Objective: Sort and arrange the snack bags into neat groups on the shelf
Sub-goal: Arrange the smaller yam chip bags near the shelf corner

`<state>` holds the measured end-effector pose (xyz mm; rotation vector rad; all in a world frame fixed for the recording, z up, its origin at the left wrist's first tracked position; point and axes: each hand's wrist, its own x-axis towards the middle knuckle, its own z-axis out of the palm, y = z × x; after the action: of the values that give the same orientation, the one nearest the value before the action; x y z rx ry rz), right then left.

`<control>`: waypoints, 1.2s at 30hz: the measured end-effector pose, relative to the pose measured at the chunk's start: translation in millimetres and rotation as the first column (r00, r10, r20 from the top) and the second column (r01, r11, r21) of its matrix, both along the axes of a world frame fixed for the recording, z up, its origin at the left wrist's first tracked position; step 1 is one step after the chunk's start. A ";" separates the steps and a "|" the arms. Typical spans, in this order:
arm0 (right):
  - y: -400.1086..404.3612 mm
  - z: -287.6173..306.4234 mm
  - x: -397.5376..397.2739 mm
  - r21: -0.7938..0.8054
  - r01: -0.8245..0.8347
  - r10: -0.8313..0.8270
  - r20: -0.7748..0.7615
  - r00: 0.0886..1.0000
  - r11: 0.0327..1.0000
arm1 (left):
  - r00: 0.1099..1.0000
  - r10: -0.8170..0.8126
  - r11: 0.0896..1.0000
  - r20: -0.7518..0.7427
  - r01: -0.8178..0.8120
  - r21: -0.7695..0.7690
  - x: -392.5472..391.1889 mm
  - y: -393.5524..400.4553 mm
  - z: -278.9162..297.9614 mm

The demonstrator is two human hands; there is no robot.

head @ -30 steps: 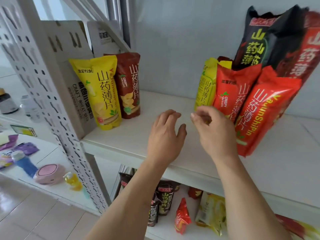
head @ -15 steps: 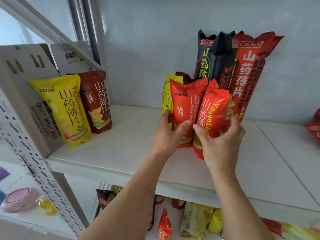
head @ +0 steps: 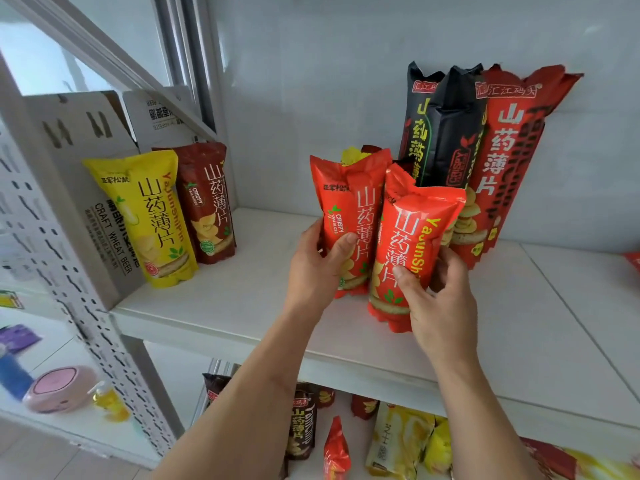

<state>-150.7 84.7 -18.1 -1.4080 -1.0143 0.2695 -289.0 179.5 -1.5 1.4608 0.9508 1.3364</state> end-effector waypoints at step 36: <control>208.2 17.8 -173.2 0.051 -0.711 0.709 -0.152 0.689 0.702 | 0.829 0.510 0.858 -0.229 -0.509 0.066 -218.9 31.5 -4.3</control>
<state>-323.9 292.9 -0.3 -0.9135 -1.3938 0.9549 -507.9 211.0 -5.8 1.4456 1.5849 1.5531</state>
